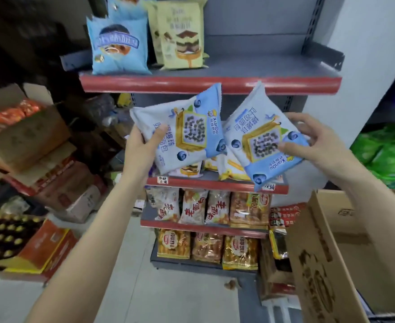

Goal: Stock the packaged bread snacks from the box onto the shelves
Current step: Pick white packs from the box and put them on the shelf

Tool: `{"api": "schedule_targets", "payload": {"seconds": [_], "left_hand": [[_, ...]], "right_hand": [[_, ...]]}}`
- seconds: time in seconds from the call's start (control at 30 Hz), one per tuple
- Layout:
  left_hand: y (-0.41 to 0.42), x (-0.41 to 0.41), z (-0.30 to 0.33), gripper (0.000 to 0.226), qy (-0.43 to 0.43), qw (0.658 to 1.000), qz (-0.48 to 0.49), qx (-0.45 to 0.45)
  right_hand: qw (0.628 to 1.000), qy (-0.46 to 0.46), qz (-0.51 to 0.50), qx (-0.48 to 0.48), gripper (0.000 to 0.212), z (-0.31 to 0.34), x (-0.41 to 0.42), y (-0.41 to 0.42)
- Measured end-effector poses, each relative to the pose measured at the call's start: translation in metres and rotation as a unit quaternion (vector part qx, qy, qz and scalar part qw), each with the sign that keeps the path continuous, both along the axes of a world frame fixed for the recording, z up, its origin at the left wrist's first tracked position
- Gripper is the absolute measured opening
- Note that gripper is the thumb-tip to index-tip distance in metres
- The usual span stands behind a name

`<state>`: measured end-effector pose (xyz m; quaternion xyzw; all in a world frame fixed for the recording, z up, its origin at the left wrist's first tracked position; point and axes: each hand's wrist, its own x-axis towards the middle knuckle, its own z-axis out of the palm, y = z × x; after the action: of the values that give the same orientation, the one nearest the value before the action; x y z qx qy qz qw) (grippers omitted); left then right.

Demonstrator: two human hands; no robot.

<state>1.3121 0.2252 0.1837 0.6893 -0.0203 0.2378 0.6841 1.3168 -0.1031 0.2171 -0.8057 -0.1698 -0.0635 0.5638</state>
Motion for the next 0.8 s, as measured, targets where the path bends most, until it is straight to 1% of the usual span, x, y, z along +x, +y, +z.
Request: {"api": "schedule_targets", "payload": {"seconds": [0.07,0.2,0.27,0.33,0.47,0.5,0.57,0.67,0.7,0.8], "left_hand": [[0.01,0.014,0.021,0.028,-0.034,0.999,0.0,-0.009],[0.014,0.047,0.057,0.048,-0.077,0.997,0.011,-0.012],[0.012,0.069,0.07,0.049,-0.09,0.995,0.014,-0.034],[0.01,0.092,0.082,0.046,-0.093,0.994,0.028,-0.05],[0.003,0.139,0.106,0.038,-0.123,0.99,0.06,-0.021],[0.001,0.15,0.112,0.035,-0.128,0.989,0.07,-0.006],[-0.003,0.171,0.125,0.029,-0.135,0.986,0.094,0.027],[-0.007,0.202,0.141,0.037,-0.137,0.979,0.136,0.06],[-0.008,0.211,0.145,0.037,-0.139,0.977,0.145,0.068],[-0.008,0.237,0.155,0.028,-0.141,0.972,0.166,0.089]], "right_hand": [[0.999,-0.038,-0.021,0.006,0.045,0.029,0.014,0.005],[0.994,-0.092,-0.036,0.051,0.04,0.074,0.054,0.014],[0.992,-0.099,-0.038,0.063,0.036,0.089,0.082,0.015],[0.989,-0.127,-0.048,0.057,0.036,0.103,0.112,0.016],[0.976,-0.206,-0.06,0.023,0.039,0.135,0.178,0.018],[0.971,-0.232,-0.063,0.004,0.042,0.145,0.195,0.018],[0.953,-0.284,-0.085,-0.065,0.05,0.165,0.23,0.021],[0.921,-0.322,-0.1,-0.195,0.059,0.194,0.284,0.032],[0.907,-0.332,-0.093,-0.24,0.057,0.202,0.303,0.037],[0.862,-0.351,-0.056,-0.362,0.042,0.22,0.356,0.052]]}}
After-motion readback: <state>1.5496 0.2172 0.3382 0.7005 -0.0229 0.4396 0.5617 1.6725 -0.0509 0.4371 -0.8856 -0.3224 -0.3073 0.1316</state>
